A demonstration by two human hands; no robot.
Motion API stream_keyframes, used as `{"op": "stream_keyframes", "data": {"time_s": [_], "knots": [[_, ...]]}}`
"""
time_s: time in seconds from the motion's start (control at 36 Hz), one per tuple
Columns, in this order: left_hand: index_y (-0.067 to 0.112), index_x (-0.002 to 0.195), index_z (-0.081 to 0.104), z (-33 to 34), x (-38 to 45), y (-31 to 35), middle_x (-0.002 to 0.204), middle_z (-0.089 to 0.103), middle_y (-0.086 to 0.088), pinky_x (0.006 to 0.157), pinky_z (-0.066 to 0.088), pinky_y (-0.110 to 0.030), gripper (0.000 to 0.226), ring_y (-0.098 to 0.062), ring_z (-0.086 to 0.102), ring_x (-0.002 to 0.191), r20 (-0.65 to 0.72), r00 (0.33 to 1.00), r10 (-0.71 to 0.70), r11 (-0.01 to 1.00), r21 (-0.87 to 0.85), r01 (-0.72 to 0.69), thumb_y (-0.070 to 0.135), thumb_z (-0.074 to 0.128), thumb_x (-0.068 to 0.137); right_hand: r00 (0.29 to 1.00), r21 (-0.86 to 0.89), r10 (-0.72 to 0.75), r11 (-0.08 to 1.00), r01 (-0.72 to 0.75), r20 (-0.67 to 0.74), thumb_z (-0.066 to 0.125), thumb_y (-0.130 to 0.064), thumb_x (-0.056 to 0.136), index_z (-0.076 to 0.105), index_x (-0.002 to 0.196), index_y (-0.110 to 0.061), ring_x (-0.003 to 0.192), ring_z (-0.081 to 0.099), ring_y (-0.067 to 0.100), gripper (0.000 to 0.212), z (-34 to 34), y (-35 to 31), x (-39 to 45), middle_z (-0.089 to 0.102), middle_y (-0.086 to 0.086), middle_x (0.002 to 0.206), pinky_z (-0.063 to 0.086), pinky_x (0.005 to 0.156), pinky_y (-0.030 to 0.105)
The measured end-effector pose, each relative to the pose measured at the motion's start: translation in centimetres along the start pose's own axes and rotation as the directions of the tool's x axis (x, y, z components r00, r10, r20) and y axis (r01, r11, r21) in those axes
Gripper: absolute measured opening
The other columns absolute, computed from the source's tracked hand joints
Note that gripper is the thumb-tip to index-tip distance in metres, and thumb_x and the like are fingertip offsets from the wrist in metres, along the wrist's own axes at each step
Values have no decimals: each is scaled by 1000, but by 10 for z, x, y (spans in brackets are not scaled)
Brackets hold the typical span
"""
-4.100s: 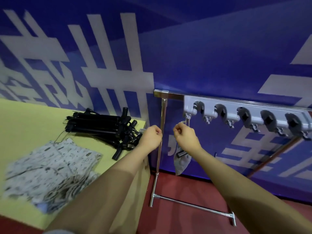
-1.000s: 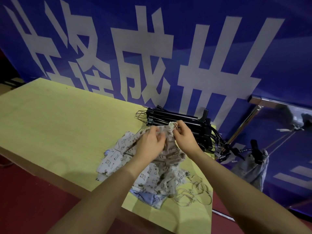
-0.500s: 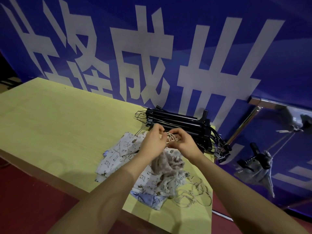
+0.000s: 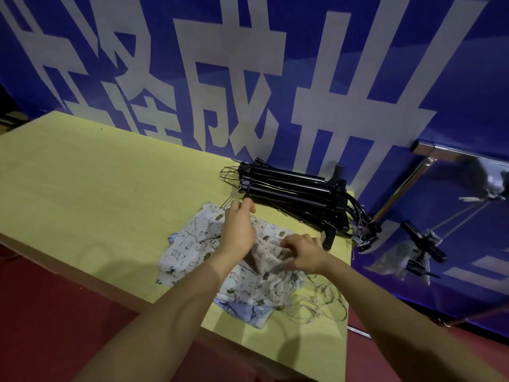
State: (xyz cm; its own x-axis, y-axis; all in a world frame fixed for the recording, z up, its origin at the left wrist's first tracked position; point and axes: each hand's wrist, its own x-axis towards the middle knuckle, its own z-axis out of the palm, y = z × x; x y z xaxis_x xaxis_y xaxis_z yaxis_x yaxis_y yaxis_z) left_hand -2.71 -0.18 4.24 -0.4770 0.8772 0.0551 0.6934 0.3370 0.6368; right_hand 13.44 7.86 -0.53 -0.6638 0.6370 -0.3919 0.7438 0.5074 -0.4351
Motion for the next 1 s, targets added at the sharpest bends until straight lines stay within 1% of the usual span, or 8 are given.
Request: {"op": "stream_keyframes", "data": {"time_s": [0.08,0.25,0.39,0.5,0.64,0.72,0.83,1.0], "knots": [[9,100,55,-1,-2,-3,114,53,-4,76,44,-33,31,-24,44,111,79,997,23,988,149,-34,-14,42,83,991,-86,-21,996,10,-133,64,-33,83,58,100,-23,110,42,26,21,5,-3,-1,53,1,112,23,88,37],[13,103,66,-2,-10,2,108,59,-8,97,33,-36,24,-25,42,111,365,931,-28,899,416,-136,22,47,91,996,399,6,916,32,-93,75,-30,76,57,69,-27,71,61,18,20,3,-10,4,64,-4,68,39,86,40],[14,106,56,7,-8,2,100,65,-6,98,33,-40,38,-26,56,101,476,879,-15,896,397,-199,46,46,90,989,616,-60,776,132,-136,60,-3,90,60,77,-10,51,52,10,15,-7,-21,1,58,4,64,43,52,27],[14,124,47,9,-8,2,107,63,-9,71,43,-32,42,-28,60,99,504,864,14,881,402,-249,43,47,94,967,501,-86,843,198,-238,53,-9,95,56,83,-15,51,50,9,13,-9,-24,3,55,-3,67,43,49,24],[19,132,49,12,-5,-2,121,58,-7,86,48,-38,44,-27,57,109,435,896,94,818,479,-319,43,43,96,933,328,-179,901,283,-313,52,-15,96,55,89,-19,66,51,4,9,-10,-28,7,55,-12,75,41,61,19],[11,124,50,11,-2,-3,120,57,-9,84,48,-39,33,-29,58,104,373,920,122,859,424,-286,28,43,97,901,276,-164,916,290,-401,54,-19,95,58,91,-19,75,57,11,6,-10,-28,10,60,-7,83,49,69,30],[10,106,36,6,1,-1,89,53,-9,57,41,-33,17,-27,55,72,305,936,176,934,248,-257,3,45,93,891,191,-128,954,231,-436,57,-22,93,59,102,-17,89,59,15,10,-12,-29,8,62,-3,98,49,75,31],[18,90,59,8,8,-5,102,55,1,67,46,-30,23,-19,57,84,362,909,209,919,247,-309,-2,48,87,962,-99,15,994,-44,-273,61,-39,88,51,124,-18,118,49,24,43,-6,-11,11,51,1,126,33,98,40]]}}
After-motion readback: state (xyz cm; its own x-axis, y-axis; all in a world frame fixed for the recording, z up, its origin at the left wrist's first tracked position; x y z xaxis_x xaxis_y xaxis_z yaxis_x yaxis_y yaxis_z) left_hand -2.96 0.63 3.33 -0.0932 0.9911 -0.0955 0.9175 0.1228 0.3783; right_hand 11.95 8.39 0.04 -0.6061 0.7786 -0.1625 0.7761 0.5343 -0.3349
